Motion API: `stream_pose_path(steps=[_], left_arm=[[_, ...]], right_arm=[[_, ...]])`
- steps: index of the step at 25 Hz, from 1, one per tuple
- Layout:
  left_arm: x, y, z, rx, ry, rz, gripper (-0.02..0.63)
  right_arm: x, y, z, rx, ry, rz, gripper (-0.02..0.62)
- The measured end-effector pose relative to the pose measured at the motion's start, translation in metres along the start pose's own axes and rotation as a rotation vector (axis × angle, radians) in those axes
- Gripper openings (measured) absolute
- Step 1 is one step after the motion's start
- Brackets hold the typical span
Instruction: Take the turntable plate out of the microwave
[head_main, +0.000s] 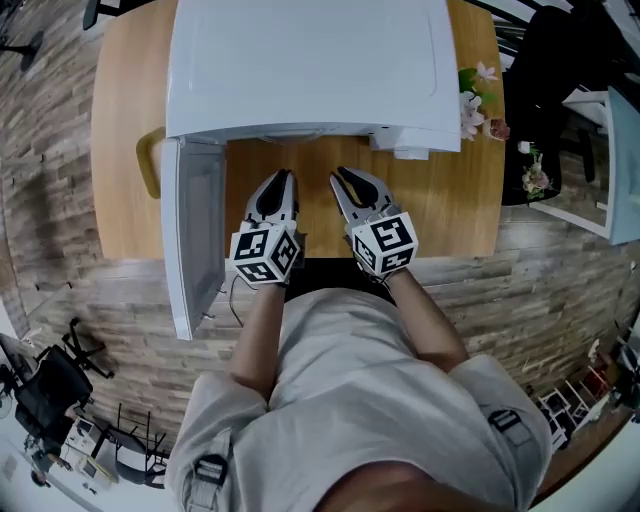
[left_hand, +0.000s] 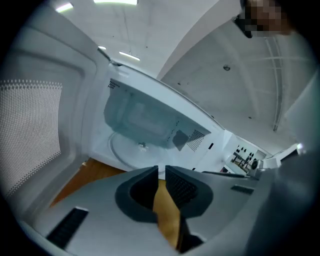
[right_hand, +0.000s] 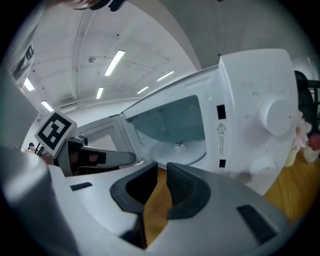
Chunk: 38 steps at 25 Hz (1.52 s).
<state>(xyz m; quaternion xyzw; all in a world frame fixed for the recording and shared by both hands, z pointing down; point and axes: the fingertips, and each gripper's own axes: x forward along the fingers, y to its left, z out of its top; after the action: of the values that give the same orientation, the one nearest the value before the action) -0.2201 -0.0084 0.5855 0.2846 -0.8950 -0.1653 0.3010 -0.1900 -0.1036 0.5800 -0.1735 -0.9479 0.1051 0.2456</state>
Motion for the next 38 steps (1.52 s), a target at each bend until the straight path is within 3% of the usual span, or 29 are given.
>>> stream_pose_path(steps=[7,15,22,27,38], left_arm=[[0.026,0.025,-0.010,-0.094,0.006,-0.020,0.057],[0.045,0.050,-0.016,-0.191,0.006,-0.009,0.057],[0.051,0.071,-0.022,-0.424,-0.027,-0.026,0.063],[0.056,0.079,-0.020,-0.516,-0.047,-0.038,0.085],[0.075,0.084,-0.023,-0.601,-0.038,-0.074,0.121]], right_arm=[[0.036,-0.015,-0.015,0.068,0.015,-0.024,0.063],[0.065,-0.015,-0.026,0.246,0.005,-0.002,0.068],[0.084,-0.021,-0.039,0.487,-0.012,-0.002,0.084],[0.092,-0.024,-0.040,0.606,-0.032,0.008,0.109],[0.106,-0.032,-0.038,0.743,-0.056,-0.001,0.140]])
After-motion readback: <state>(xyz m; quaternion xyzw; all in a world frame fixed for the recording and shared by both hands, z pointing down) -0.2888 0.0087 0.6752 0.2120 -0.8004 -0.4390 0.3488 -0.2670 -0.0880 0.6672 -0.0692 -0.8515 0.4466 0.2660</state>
